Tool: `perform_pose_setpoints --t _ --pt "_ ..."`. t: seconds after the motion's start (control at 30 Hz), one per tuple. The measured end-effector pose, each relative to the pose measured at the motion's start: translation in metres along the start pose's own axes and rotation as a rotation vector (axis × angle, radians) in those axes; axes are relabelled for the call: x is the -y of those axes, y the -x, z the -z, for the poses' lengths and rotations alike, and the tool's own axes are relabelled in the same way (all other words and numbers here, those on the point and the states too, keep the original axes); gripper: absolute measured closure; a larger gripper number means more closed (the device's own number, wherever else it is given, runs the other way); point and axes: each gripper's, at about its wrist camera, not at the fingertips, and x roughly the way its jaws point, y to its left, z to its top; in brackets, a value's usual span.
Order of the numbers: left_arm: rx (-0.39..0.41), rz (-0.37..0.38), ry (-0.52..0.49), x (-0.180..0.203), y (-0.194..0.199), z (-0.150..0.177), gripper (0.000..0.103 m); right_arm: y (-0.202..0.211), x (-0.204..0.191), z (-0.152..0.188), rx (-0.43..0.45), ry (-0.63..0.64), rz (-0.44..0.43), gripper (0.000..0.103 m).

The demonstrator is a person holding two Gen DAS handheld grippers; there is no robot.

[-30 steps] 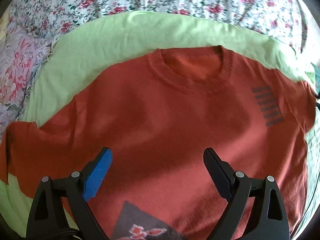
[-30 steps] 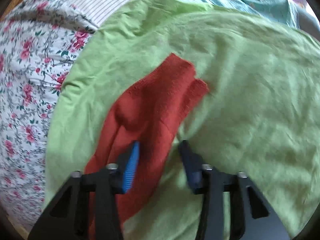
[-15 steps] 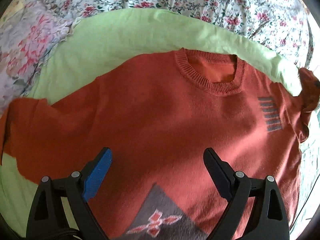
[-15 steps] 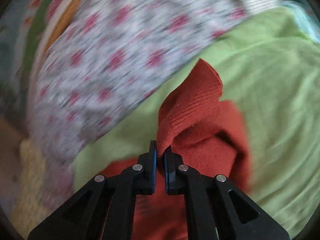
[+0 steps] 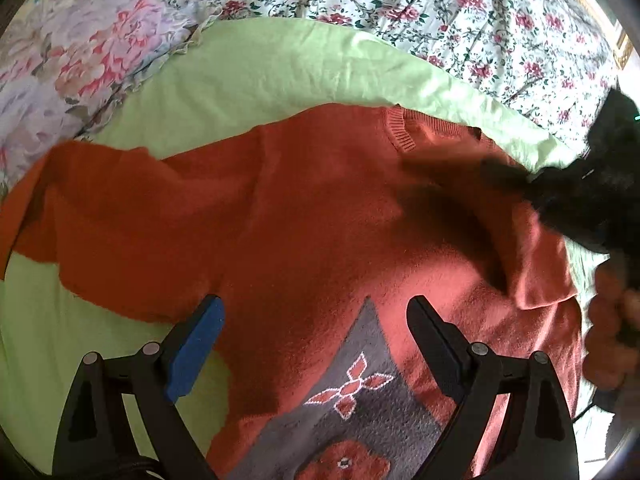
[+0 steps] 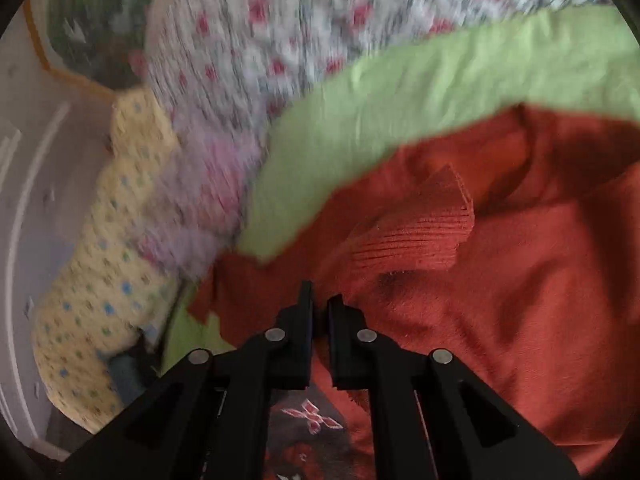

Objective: Fold small clothes

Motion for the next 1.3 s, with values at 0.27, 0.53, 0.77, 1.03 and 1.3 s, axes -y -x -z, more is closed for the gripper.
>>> perform_pose_setpoints --t 0.27,0.53,0.77,1.03,1.3 --pt "-0.038 0.064 -0.021 0.026 -0.019 -0.018 0.010 -0.013 0.021 0.021 -0.113 -0.060 -0.020 0.041" --pt "-0.067 -0.113 -0.217 0.102 -0.069 -0.040 0.011 0.066 0.069 0.020 0.095 -0.200 0.017 0.041" --pt "-0.040 -0.106 -0.055 0.045 -0.060 -0.048 0.021 0.118 0.112 0.041 0.181 -0.309 0.083 0.041" --pt "-0.038 0.065 0.165 0.003 -0.053 -0.040 0.021 0.133 0.116 0.047 0.223 -0.344 0.108 0.041" --pt "-0.064 0.078 0.158 0.014 -0.074 -0.047 0.068 0.143 0.115 0.031 0.256 -0.245 0.261 0.041"
